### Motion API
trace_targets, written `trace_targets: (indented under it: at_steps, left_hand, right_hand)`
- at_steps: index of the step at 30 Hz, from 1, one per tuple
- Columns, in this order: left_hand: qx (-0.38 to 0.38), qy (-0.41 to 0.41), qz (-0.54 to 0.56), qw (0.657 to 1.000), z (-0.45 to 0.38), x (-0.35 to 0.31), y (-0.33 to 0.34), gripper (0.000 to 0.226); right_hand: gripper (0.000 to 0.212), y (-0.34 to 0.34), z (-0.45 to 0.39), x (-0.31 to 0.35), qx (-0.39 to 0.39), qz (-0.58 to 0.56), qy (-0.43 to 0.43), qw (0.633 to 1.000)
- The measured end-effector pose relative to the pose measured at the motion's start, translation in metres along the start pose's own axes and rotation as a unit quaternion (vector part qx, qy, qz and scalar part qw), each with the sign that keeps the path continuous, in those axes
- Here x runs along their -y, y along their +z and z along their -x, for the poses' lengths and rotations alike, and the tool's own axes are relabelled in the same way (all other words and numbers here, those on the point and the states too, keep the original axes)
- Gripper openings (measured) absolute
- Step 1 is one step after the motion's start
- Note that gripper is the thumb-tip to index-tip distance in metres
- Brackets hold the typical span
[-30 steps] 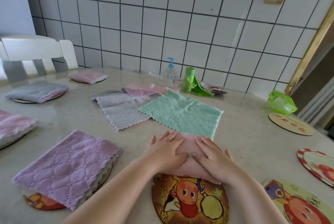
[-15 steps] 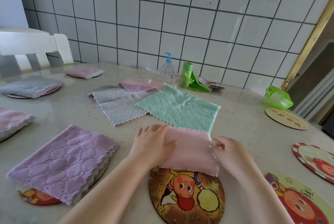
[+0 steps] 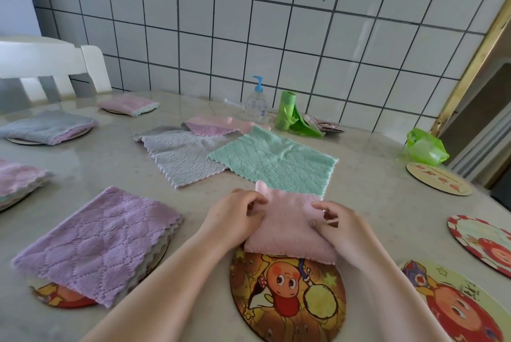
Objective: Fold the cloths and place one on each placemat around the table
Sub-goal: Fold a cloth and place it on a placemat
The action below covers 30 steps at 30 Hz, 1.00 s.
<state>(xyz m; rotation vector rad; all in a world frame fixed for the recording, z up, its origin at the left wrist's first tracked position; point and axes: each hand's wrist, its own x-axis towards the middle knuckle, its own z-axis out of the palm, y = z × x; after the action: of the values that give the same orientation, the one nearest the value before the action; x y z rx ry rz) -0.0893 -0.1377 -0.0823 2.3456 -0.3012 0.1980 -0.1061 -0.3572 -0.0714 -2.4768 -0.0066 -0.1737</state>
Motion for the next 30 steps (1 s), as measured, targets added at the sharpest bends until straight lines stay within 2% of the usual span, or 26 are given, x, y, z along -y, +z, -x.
trace_targets:
  at_steps: [8,15,22,30]
  left_hand:
    - [-0.004,0.019,0.066,0.998,-0.003,-0.003,-0.002,0.025]
    - [-0.021,0.05,0.108,0.993,0.019,-0.027,-0.021,0.024]
    - [0.048,0.029,0.084,0.995,0.06,-0.018,-0.024,0.026]
    - [0.029,0.019,0.093,0.995,0.073,-0.016,-0.024,0.022]
  right_hand:
    - [0.024,0.005,0.007,0.002,-0.089,-0.157,0.022,0.983]
    - [0.019,-0.006,0.04,0.005,-0.101,-0.318,0.051,0.941]
    - [0.019,-0.003,0.081,0.002,-0.08,-0.257,0.027,0.963]
    - [0.015,-0.004,0.098,0.007,-0.078,-0.203,0.003,0.976]
